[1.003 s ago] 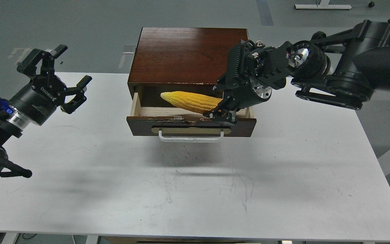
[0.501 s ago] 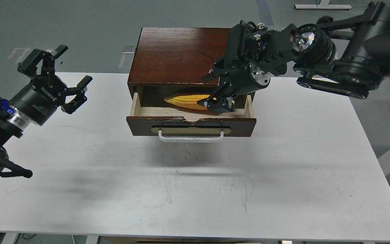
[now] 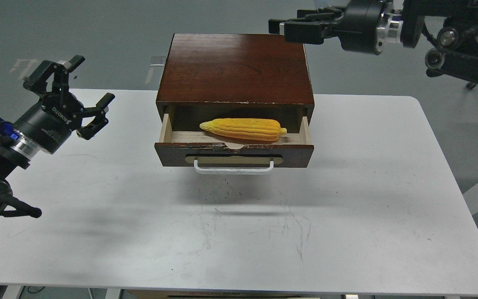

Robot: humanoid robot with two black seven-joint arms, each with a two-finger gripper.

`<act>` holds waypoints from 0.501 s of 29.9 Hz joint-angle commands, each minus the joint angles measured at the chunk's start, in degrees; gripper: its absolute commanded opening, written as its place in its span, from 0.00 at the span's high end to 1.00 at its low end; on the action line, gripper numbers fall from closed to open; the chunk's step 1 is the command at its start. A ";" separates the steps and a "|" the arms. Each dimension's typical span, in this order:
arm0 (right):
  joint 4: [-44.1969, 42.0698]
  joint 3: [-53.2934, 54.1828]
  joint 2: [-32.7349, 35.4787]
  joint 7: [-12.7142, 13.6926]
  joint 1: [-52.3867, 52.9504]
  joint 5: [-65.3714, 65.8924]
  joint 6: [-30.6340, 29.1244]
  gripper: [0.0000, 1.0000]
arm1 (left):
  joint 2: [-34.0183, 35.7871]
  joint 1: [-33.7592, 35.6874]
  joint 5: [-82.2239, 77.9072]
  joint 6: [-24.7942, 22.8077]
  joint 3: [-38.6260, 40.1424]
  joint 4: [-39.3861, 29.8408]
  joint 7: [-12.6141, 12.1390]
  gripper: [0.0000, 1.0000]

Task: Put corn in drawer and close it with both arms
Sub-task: 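Open the right gripper and raise it away from the drawer, then bring the left gripper to the front of the drawer near its handle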

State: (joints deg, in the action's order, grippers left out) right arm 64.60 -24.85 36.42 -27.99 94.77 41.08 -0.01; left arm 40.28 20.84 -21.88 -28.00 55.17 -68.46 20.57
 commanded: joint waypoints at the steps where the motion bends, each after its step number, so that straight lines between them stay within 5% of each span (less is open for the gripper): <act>1: -0.44 7.78 4.70 -0.01 -10.90 -11.88 -0.43 0.05 | -0.20 -0.10 -0.01 0.00 -0.15 0.00 0.00 0.00; 9: -6.57 27.63 4.19 -0.01 -35.67 -30.51 -5.33 0.04 | -0.90 -0.10 -0.18 0.00 -0.68 0.00 0.00 0.00; 15: -12.92 35.13 0.40 -0.01 -44.58 -39.15 -12.29 0.04 | -1.08 -0.10 -0.45 0.00 -0.68 0.00 0.08 0.00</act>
State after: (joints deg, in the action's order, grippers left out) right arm 54.16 8.15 38.34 -27.99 53.30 4.91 -9.67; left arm 39.32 20.74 -22.21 -28.00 54.49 -68.47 20.63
